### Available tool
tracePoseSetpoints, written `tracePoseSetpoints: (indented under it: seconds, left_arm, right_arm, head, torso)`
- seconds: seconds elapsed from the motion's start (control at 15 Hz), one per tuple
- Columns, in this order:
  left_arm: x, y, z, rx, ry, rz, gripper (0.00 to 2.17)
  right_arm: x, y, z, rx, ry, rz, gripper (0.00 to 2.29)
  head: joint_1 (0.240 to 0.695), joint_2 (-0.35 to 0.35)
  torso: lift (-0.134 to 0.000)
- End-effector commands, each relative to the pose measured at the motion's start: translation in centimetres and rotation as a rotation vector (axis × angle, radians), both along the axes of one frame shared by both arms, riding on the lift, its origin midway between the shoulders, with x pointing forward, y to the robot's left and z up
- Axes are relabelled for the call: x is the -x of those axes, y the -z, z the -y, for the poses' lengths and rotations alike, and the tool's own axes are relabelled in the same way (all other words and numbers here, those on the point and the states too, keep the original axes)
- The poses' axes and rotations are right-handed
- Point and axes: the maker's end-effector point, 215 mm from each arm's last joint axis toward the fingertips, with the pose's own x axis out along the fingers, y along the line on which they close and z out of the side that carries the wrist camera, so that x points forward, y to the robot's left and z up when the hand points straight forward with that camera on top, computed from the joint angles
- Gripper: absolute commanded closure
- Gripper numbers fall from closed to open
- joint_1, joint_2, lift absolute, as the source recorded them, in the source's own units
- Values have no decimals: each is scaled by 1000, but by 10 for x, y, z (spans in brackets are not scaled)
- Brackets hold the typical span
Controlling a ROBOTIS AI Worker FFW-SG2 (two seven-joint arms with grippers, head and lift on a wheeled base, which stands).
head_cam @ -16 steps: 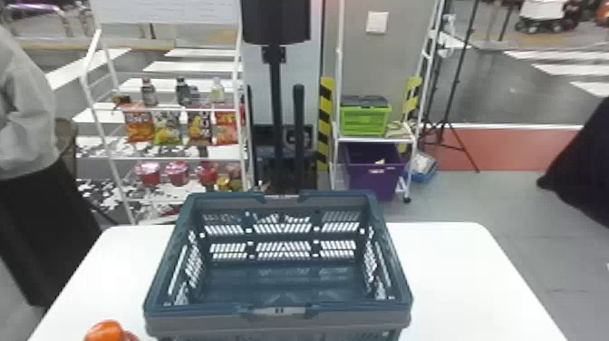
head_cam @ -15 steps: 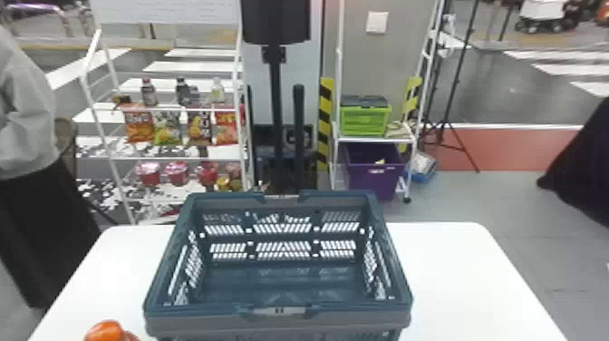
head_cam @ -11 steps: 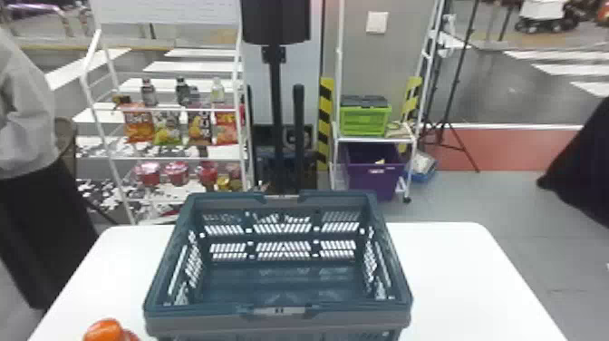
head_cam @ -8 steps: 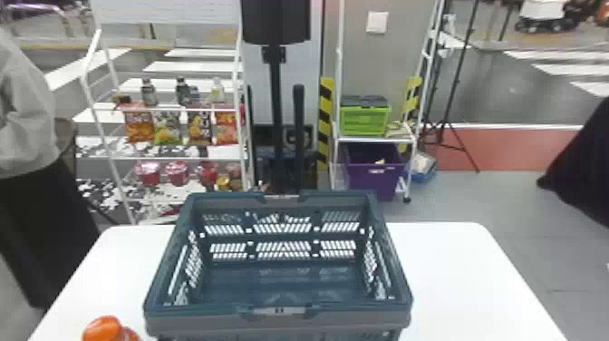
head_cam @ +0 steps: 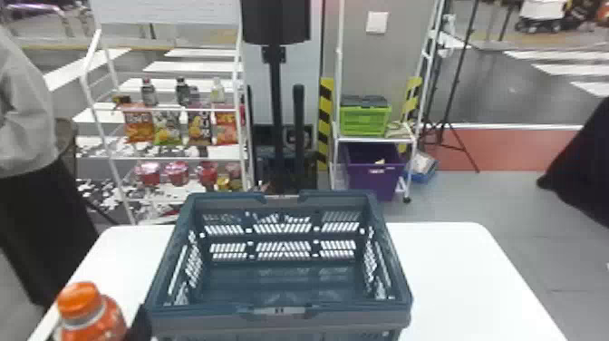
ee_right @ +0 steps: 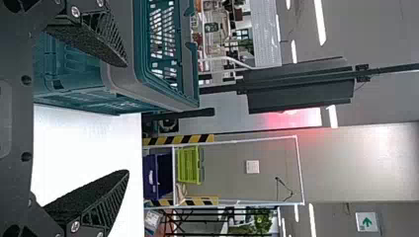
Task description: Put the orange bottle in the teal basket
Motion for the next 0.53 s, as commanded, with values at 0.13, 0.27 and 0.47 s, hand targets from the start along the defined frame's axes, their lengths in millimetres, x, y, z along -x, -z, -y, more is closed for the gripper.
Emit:
tracePoseSetpoints:
  seconds: [0.13, 0.27, 0.47]
  left_arm:
    - [-31, -42, -27, -23, -37, 17, 1791]
    - [-48, -53, -26, -21, -16, 4, 1787]
    - [-80, -60, -12, -50, 92, -35, 1787]
  right_arm:
    - [3, -1, 4, 26, 0, 5, 124]
    - [6, -9, 6, 41, 0, 28, 124]
    - [15, -21, 4, 59, -10, 65, 124]
  head:
    - [499, 0]
    - [499, 0]
    - [499, 0]
  torso:
    - [0]
    - [0]
    - [0]
